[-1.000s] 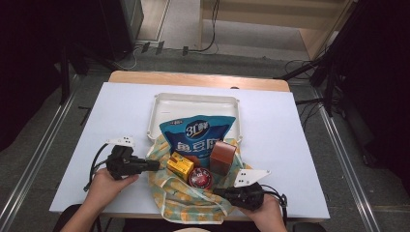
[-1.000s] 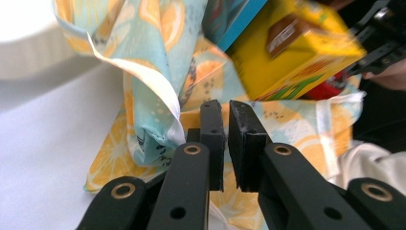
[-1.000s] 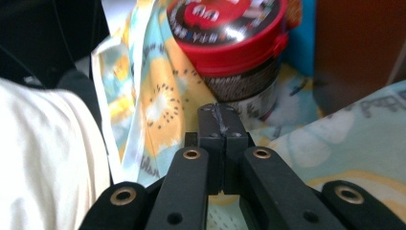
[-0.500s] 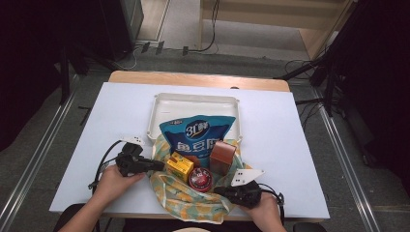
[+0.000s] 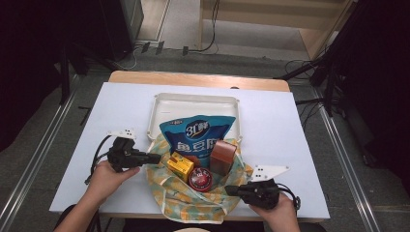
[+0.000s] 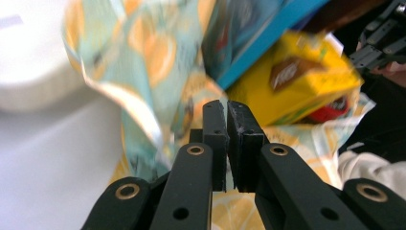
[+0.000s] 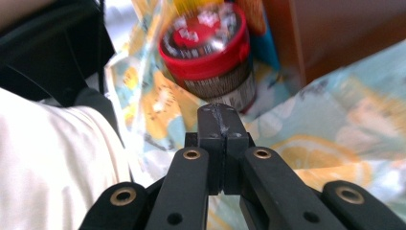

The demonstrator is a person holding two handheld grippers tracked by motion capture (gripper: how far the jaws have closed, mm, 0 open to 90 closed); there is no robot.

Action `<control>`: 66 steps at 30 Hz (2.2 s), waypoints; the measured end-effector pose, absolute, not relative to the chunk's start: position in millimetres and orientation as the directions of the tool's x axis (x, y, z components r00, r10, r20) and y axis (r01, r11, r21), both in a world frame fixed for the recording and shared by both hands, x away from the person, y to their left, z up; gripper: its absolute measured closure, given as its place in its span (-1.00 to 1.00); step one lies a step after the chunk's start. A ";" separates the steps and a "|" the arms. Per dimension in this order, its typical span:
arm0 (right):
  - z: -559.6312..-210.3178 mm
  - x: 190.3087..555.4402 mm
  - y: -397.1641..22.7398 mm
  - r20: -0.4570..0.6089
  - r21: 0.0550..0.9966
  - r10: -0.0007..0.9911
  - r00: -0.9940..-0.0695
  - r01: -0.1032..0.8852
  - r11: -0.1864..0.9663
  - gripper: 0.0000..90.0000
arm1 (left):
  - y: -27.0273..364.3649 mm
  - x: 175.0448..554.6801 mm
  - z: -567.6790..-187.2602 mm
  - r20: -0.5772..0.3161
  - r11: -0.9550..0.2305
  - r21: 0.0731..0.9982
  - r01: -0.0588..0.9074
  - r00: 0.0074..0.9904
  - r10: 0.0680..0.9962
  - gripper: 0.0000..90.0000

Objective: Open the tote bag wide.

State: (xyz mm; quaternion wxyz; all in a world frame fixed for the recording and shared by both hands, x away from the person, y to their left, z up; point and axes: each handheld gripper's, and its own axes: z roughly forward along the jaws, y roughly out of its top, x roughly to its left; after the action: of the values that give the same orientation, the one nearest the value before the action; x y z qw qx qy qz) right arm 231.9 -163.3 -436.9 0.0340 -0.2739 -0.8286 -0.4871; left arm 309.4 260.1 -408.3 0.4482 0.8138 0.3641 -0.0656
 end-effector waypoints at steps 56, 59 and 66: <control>-478.6 360.0 -144.9 0.178 0.760 0.599 -0.781 0.495 0.421 1.00 | 231.5 374.0 -468.6 -0.407 -0.345 0.594 0.726 0.642 0.650 0.99; -480.0 362.6 -144.7 0.163 0.763 0.598 -0.785 0.485 0.429 1.00 | 232.2 376.9 -468.6 -0.402 -0.339 0.598 0.726 0.638 0.657 0.98; -478.9 368.5 -143.0 0.161 0.761 0.613 -0.773 0.493 0.422 1.00 | 230.6 384.0 -468.7 -0.383 -0.327 0.613 0.720 0.632 0.674 0.98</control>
State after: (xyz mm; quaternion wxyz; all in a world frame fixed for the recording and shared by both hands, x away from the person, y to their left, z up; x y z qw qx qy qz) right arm 368.5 -143.0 -478.9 -0.0705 -0.3291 -0.8404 -0.4249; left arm 384.0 230.6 -468.7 0.3916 0.8141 0.4279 -0.0293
